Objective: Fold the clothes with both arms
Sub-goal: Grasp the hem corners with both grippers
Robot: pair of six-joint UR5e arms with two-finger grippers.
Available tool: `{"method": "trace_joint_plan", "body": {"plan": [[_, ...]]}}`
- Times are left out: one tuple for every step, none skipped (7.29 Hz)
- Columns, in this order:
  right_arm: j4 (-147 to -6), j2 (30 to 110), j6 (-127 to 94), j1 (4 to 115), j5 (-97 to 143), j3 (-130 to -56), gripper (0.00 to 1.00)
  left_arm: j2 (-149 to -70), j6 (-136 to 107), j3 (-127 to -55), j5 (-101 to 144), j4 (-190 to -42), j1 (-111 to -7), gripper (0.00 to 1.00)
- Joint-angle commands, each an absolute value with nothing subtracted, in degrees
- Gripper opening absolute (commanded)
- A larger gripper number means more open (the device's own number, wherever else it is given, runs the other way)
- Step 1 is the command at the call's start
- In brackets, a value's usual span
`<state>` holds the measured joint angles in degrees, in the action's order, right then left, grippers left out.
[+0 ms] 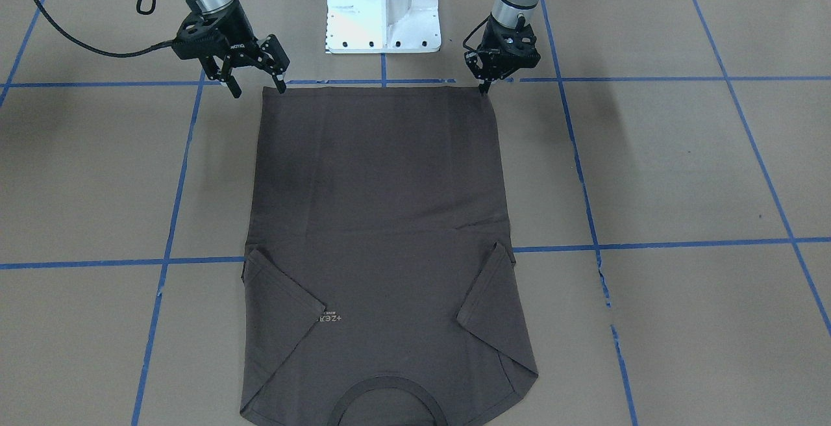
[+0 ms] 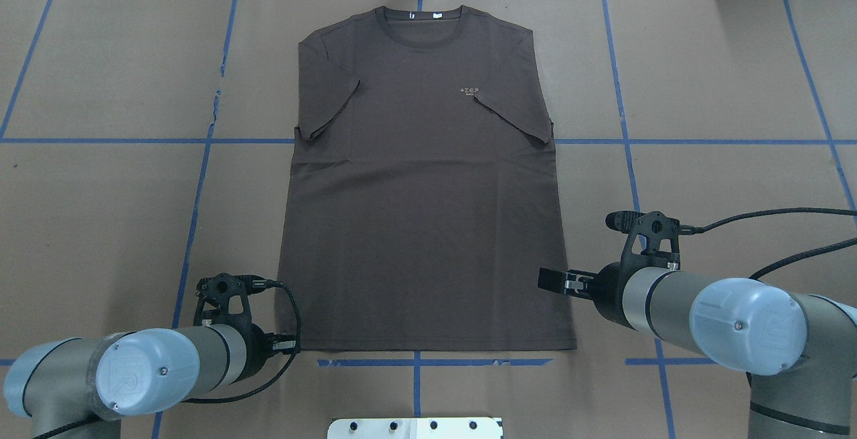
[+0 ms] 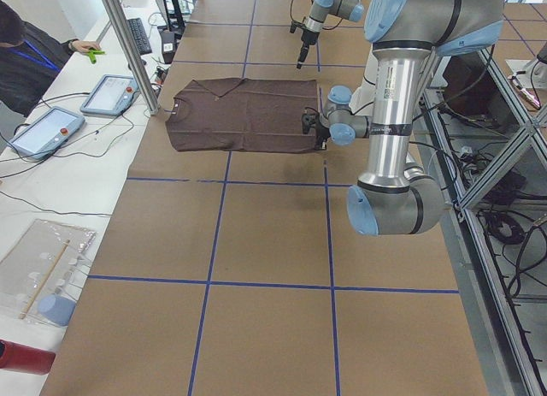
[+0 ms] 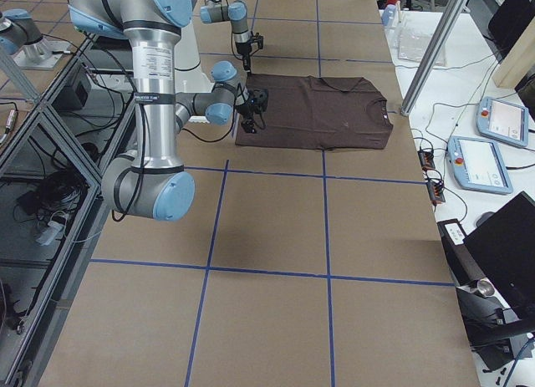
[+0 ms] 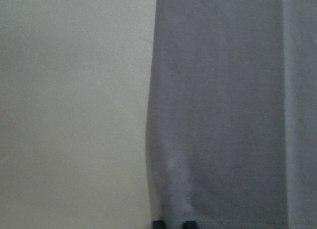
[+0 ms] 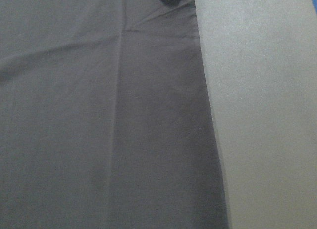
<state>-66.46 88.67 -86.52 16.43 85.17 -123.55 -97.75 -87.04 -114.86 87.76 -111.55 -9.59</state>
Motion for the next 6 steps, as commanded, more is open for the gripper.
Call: {"method": "trace_joint_plan", "body": {"plan": [[-66.5, 89.6, -87.1, 16.3, 84.8, -123.5, 0.81, -98.3, -87.0, -115.1, 87.6, -111.6, -9.7, 0.00], [-66.6, 90.8, -89.6, 16.3, 84.3, -123.5, 0.66, -98.5, -87.1, -115.1, 87.6, -111.7, -9.6, 0.00], [-67.7, 91.3, -89.7, 16.1, 84.1, -123.5, 0.47, -98.7, -87.2, -115.3, 87.5, -111.7, -9.6, 0.00], [-69.6, 91.3, -89.7, 15.5, 82.8, -123.5, 0.38, -98.6, -87.2, -115.3, 87.4, -111.8, -9.7, 0.00], [-70.0, 91.2, -89.7, 15.1, 82.6, -123.5, 0.39, -98.6, -87.3, -115.3, 87.2, -111.9, -9.7, 0.00], [-70.1, 91.1, -89.8, 14.3, 82.5, -123.4, 0.39, -98.6, -87.3, -115.3, 87.2, -112.0, -9.7, 0.00]]}}
